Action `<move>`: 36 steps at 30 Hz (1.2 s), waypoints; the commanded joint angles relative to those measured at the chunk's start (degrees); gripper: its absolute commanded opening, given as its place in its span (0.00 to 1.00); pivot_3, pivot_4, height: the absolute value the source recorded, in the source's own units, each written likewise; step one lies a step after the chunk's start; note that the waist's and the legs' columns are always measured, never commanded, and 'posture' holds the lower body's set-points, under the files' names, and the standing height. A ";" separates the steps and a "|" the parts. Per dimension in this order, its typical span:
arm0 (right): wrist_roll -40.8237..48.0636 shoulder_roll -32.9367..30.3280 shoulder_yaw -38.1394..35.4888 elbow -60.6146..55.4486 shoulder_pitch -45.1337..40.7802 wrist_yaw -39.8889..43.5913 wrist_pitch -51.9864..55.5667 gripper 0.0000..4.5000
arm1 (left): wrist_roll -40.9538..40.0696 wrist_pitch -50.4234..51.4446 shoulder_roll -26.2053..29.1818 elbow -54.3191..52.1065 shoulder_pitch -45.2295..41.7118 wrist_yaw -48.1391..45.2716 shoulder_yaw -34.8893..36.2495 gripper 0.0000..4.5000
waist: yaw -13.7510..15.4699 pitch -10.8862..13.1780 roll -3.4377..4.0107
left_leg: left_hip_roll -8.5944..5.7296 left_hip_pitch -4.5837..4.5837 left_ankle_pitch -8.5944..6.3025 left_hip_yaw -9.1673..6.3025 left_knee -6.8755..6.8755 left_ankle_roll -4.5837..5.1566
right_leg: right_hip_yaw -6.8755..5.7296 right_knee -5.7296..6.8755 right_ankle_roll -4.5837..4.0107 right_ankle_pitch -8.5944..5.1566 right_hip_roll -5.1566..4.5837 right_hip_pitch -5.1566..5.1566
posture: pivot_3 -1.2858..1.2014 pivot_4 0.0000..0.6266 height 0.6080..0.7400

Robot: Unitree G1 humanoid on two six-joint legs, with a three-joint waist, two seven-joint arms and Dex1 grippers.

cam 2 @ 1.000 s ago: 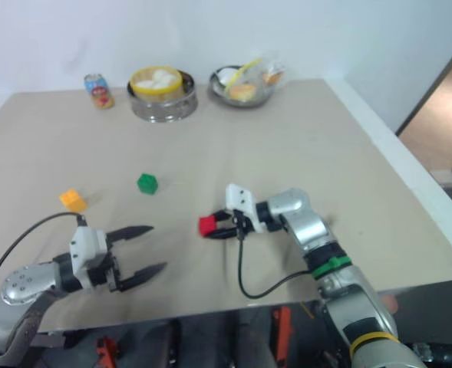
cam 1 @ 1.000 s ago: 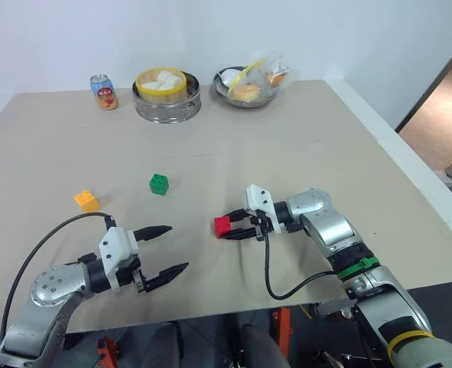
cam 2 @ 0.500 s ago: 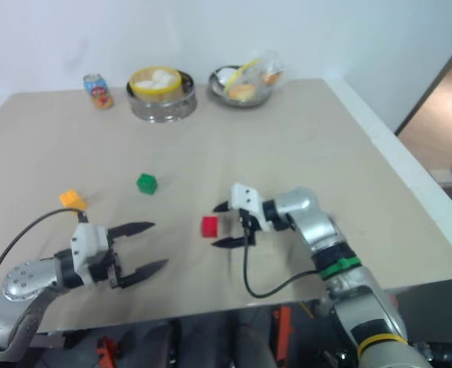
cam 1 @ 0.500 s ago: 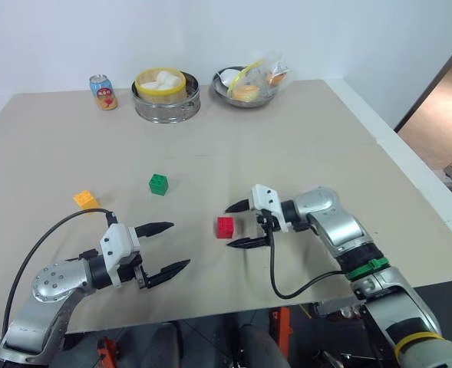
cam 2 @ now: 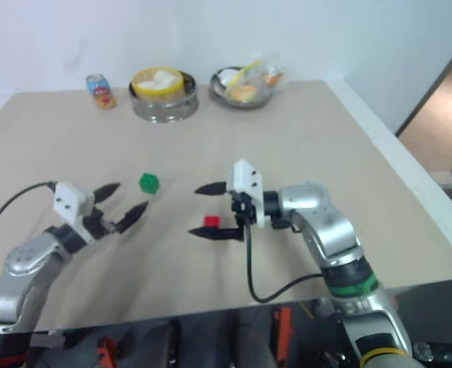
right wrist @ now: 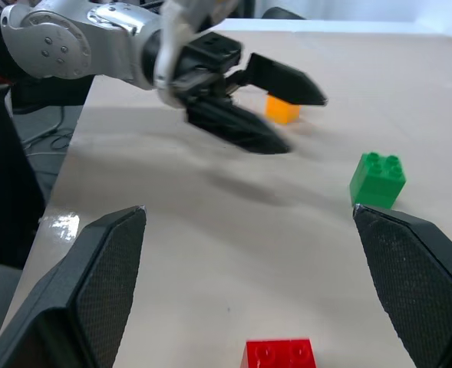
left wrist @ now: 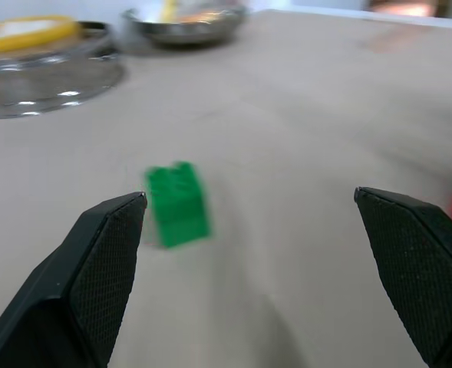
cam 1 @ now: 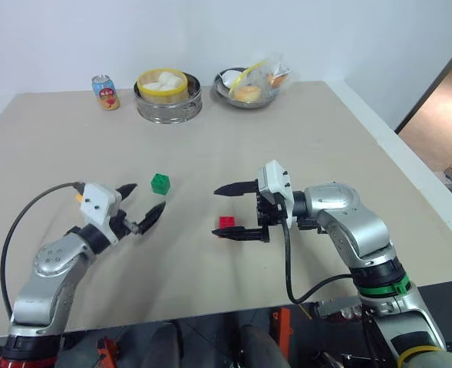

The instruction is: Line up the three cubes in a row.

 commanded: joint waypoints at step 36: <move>-1.54 2.15 -1.06 1.73 -1.84 -5.89 -5.75 1.00 | 11.06 5.62 -12.65 16.67 -16.13 16.15 -5.21 0.94 | 0.00 -0.03 -0.06 | 0.00 0.00 0.00 -0.06 0.09 0.00 | 0.01 0.01 0.33 0.27 0.10 0.03 | 0.52 0.24 1.00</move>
